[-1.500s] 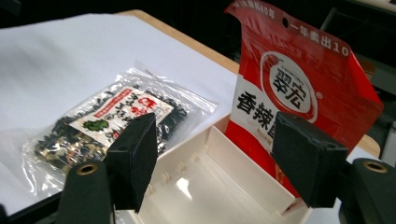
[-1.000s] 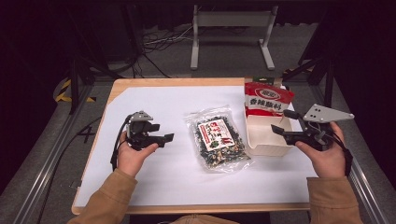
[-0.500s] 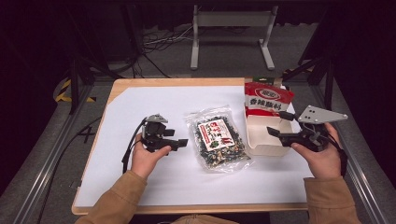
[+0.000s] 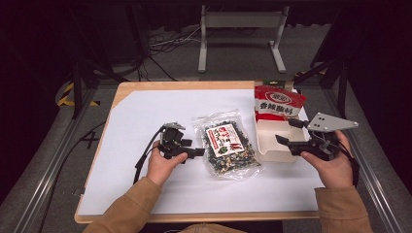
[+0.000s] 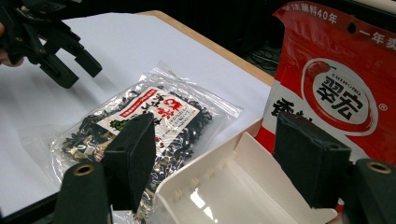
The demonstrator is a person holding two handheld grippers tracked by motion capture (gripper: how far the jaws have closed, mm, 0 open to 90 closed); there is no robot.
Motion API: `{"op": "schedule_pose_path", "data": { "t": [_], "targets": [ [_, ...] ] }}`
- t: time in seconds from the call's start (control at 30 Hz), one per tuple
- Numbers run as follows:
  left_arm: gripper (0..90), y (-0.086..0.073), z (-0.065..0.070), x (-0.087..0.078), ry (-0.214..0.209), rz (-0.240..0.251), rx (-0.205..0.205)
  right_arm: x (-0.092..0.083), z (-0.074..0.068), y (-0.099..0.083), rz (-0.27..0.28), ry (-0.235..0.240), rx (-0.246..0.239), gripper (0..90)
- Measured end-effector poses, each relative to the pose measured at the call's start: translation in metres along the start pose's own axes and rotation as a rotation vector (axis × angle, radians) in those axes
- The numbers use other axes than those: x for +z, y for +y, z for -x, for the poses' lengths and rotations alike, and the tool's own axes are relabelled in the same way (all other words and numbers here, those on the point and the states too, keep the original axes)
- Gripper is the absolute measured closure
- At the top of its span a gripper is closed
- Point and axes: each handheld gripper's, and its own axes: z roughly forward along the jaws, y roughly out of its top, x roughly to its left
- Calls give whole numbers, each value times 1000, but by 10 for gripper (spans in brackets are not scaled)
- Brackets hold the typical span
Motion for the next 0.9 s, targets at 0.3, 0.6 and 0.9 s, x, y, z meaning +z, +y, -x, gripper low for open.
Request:
{"op": "schedule_pose_path", "data": {
  "t": [0.3,0.6,0.9],
  "targets": [
    [206,1,-10,14,48,14,-52,-4,-5,-1,2,-7,-1,299],
    [185,5,-16,27,68,30,-69,-5,-8,-4,-4,-10,2,298],
    [162,13,-13,38,52,2,-61,-5,-10,-6,-11,-12,5,297]
  ]
}}
